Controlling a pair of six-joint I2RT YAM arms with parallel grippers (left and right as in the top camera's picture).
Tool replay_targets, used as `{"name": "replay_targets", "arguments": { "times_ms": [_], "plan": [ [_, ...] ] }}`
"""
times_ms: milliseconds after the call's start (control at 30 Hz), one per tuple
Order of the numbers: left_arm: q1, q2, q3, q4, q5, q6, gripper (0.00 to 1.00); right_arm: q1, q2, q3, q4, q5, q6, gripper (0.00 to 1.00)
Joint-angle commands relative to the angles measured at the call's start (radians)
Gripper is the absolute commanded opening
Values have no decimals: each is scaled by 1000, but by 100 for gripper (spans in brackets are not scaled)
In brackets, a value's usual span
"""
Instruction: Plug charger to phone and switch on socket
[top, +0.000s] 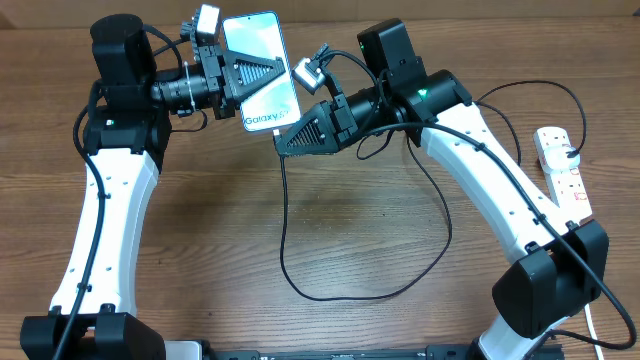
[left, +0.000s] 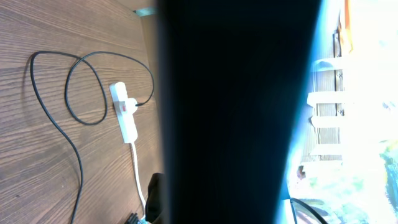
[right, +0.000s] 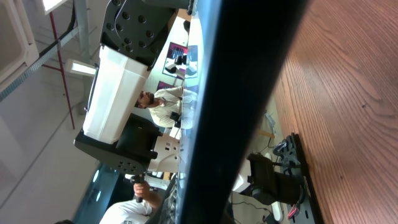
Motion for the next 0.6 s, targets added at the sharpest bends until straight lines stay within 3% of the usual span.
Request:
{"name": "replay_targets", "arguments": {
  "times_ms": [0,567],
  "plan": [
    [-18,-20,14,5,54,23,4,5,-6,3,11,23,26,4],
    [-24,-20,14,5,66,38,5,5,-6,3,67,57,112,4]
  ]
}}
